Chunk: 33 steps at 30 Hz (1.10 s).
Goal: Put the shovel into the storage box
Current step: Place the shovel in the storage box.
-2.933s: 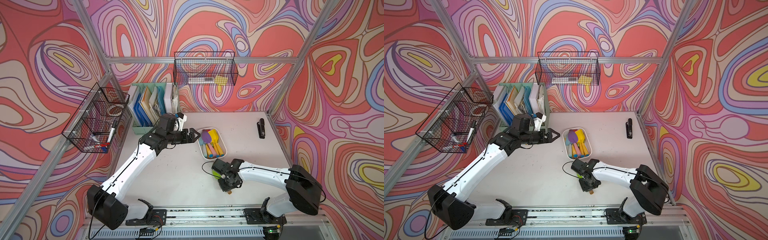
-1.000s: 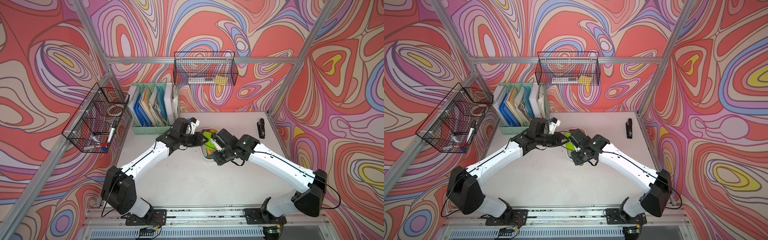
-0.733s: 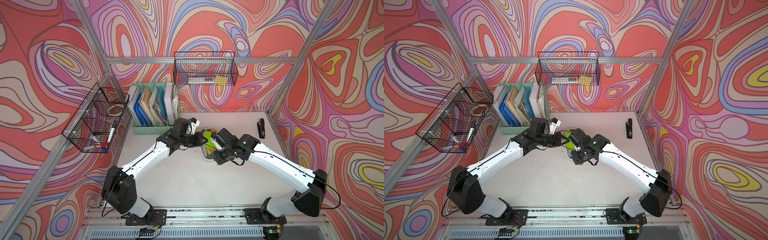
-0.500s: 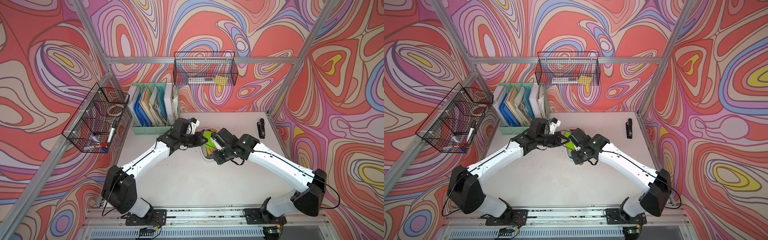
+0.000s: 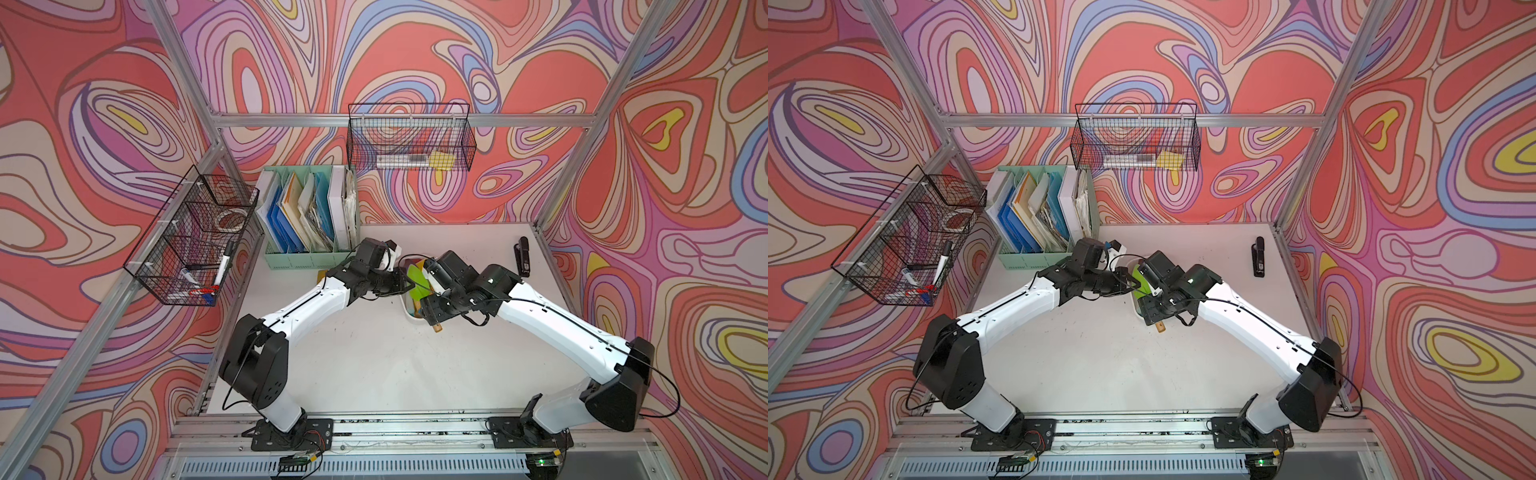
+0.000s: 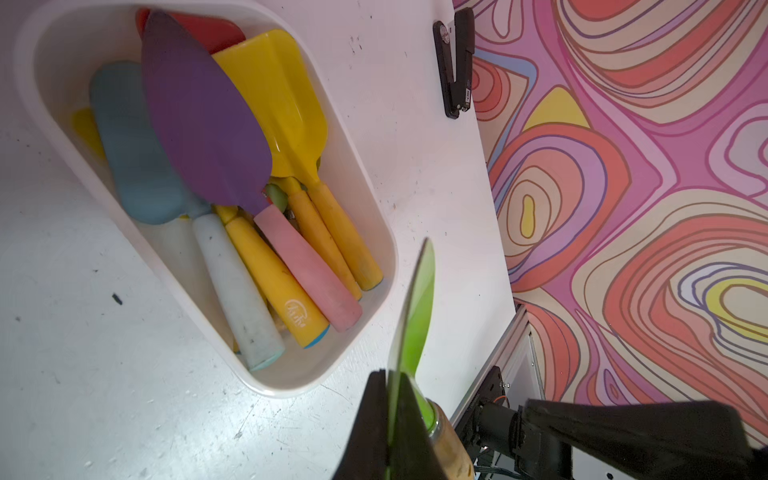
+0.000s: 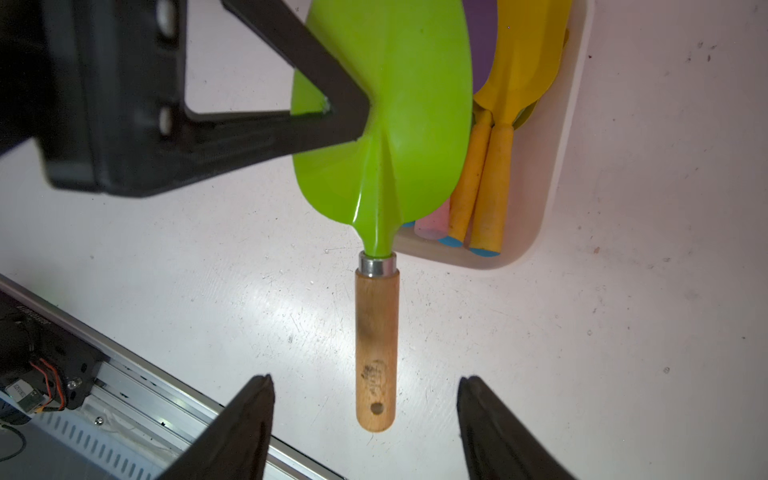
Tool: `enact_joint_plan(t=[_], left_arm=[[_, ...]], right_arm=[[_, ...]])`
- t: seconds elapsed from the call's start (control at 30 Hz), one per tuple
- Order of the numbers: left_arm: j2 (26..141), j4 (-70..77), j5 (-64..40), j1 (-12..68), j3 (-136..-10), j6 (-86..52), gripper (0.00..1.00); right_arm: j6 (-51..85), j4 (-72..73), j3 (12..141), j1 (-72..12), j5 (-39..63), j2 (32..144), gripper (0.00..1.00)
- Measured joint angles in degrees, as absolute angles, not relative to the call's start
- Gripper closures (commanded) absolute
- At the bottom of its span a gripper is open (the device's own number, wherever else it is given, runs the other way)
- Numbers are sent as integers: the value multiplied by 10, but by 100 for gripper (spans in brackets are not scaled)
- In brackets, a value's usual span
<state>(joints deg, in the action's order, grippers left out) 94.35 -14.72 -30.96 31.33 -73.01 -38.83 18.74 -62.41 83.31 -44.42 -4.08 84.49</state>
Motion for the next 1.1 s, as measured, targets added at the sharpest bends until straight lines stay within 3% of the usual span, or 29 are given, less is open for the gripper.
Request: enact_joint_plan(t=[1.1], left_arm=[[1279, -189, -370, 269, -1031, -353, 100]], right_arm=[[207, -640, 814, -431, -47, 808, 30]])
